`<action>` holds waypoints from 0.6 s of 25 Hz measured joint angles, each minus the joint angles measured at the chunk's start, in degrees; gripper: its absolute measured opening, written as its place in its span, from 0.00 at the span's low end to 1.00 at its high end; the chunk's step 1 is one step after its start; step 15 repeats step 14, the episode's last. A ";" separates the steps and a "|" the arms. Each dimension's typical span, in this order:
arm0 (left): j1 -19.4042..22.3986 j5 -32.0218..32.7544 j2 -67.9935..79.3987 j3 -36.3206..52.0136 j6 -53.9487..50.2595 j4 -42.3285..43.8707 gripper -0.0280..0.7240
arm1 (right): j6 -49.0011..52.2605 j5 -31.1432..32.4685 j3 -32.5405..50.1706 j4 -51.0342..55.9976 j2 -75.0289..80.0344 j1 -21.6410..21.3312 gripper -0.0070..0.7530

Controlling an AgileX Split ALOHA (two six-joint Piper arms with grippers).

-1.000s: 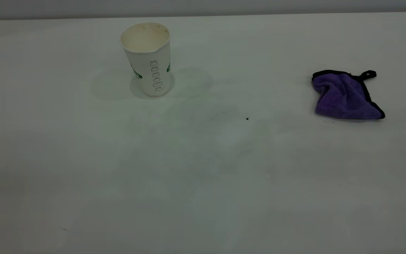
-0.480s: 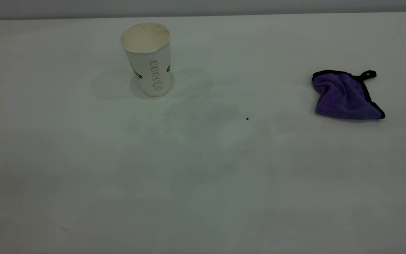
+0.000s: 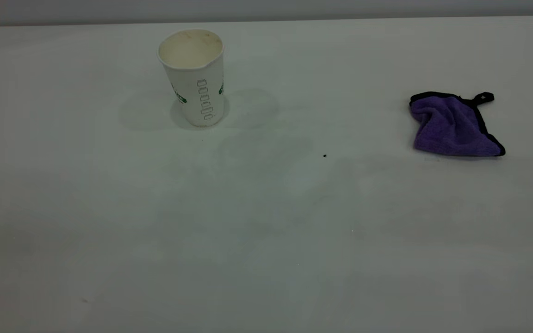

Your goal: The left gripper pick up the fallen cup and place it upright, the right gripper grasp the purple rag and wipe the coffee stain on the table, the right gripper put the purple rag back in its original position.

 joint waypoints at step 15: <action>0.00 0.00 0.00 0.00 0.00 0.00 0.35 | 0.00 0.00 0.00 -0.30 0.00 -0.17 0.31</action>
